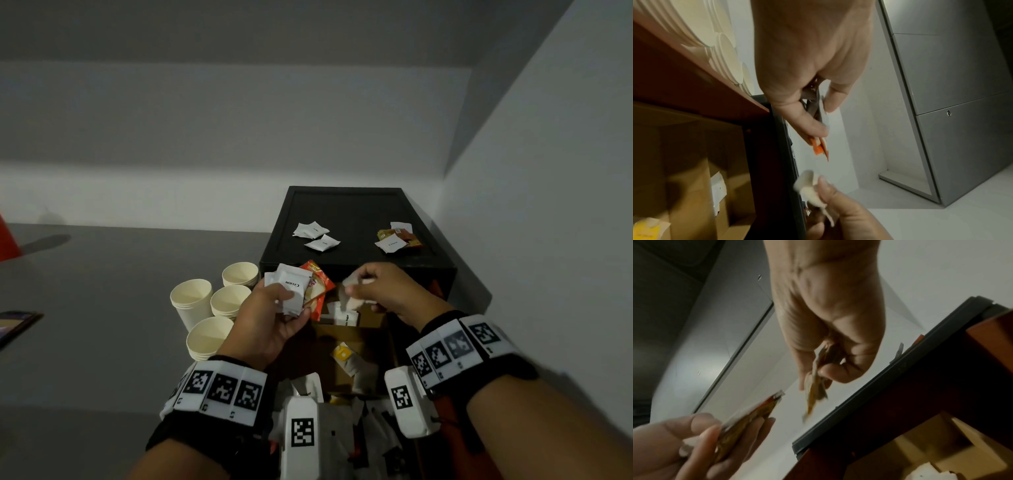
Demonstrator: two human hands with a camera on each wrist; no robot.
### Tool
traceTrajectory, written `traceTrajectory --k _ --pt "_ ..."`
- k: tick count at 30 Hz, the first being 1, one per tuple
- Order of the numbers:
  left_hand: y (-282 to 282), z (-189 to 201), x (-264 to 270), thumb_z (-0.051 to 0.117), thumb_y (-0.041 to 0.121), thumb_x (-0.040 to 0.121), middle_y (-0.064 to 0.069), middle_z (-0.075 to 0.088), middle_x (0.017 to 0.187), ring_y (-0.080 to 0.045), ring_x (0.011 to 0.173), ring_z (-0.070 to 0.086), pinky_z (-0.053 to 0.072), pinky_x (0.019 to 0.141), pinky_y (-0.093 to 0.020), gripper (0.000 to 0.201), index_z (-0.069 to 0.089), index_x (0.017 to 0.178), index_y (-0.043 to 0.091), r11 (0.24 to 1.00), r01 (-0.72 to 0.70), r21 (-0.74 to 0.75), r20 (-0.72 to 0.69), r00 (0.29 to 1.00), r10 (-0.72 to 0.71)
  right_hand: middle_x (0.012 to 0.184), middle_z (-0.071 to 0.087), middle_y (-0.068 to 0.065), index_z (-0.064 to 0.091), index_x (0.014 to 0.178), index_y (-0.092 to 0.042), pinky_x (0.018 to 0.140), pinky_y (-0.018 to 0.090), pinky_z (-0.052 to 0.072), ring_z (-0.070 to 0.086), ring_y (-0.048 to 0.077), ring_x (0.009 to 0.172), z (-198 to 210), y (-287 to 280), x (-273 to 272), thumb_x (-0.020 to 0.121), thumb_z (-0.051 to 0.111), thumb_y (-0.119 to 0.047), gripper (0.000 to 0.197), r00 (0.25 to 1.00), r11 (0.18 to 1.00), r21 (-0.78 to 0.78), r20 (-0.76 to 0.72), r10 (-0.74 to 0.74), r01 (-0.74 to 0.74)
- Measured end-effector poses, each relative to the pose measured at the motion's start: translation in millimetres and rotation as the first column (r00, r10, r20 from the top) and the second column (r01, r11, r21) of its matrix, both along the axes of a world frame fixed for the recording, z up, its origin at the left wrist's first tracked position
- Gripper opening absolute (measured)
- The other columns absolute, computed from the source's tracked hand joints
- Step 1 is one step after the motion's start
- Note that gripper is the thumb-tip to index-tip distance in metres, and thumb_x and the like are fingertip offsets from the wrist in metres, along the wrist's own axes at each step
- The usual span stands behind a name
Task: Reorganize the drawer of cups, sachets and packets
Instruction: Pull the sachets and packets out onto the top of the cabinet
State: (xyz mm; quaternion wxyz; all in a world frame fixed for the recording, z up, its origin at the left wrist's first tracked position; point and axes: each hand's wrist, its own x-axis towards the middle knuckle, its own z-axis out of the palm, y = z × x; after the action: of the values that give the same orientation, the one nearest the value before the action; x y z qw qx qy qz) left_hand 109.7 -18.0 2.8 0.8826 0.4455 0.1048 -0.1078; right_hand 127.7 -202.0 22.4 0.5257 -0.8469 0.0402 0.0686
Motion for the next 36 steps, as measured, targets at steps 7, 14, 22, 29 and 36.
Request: traceTrajectory --k 7,14,22,29,36 --pt "0.6 0.9 -1.0 0.041 -0.005 0.086 -0.016 0.049 0.122 -0.031 0.093 0.055 0.056 0.049 -0.027 0.043 0.049 0.122 0.018 1.000 0.003 -0.010 -0.036 0.999 -0.003 0.102 0.060 0.000 0.062 0.114 -0.013 0.074 0.023 0.049 0.057 0.012 0.091 -1.2 0.7 -3.6 0.088 0.061 -0.005 0.028 0.994 0.971 -0.218 -0.063 0.091 -0.103" --pt "-5.4 -1.1 -2.2 0.045 -0.007 0.088 -0.012 0.060 0.102 -0.025 0.084 0.060 0.056 0.051 -0.026 0.040 0.052 0.118 0.019 0.994 0.076 0.078 0.051 0.996 -0.080 0.116 0.054 -0.004 0.057 0.123 -0.022 0.087 0.027 0.045 0.051 0.010 0.106 16.1 11.3 -8.5 0.091 0.058 -0.024 0.032 0.975 0.976 -0.170 0.149 0.163 -0.137" --pt "-15.7 1.0 -6.0 0.052 -0.005 0.089 -0.006 0.064 0.093 -0.021 0.082 0.063 0.056 0.061 -0.030 0.029 0.058 0.098 0.022 0.968 0.166 0.191 0.105 0.977 -0.188 0.088 0.054 -0.012 0.064 0.088 -0.021 0.074 0.018 0.045 0.052 0.004 0.084 16.6 26.7 -3.1 0.084 0.065 -0.012 0.009 0.929 0.931 -0.344 0.288 0.232 -0.126" --pt "-13.2 0.1 -5.4 0.051 0.005 0.093 -0.008 0.063 0.098 -0.022 0.083 0.063 0.057 0.054 -0.027 0.020 0.057 0.102 0.022 0.969 0.179 0.170 0.124 0.972 -0.201 0.093 0.057 -0.007 0.060 0.089 -0.024 0.063 0.018 0.043 0.054 0.007 0.085 21.0 12.6 4.1 0.091 0.055 -0.009 0.016 0.977 0.991 -0.115 0.199 0.083 -0.061" --pt "-12.7 1.0 -2.8 0.050 0.007 0.094 -0.010 0.060 0.105 -0.026 0.088 0.061 0.058 0.054 -0.030 0.023 0.058 0.104 0.026 0.988 0.138 0.068 0.090 0.986 -0.144 0.074 0.049 0.005 0.055 0.118 -0.003 0.047 0.015 0.038 0.042 0.009 0.055 20.2 -25.5 42.0 0.096 0.045 -0.004 0.024 0.864 0.752 0.466 -0.060 -0.499 0.467"
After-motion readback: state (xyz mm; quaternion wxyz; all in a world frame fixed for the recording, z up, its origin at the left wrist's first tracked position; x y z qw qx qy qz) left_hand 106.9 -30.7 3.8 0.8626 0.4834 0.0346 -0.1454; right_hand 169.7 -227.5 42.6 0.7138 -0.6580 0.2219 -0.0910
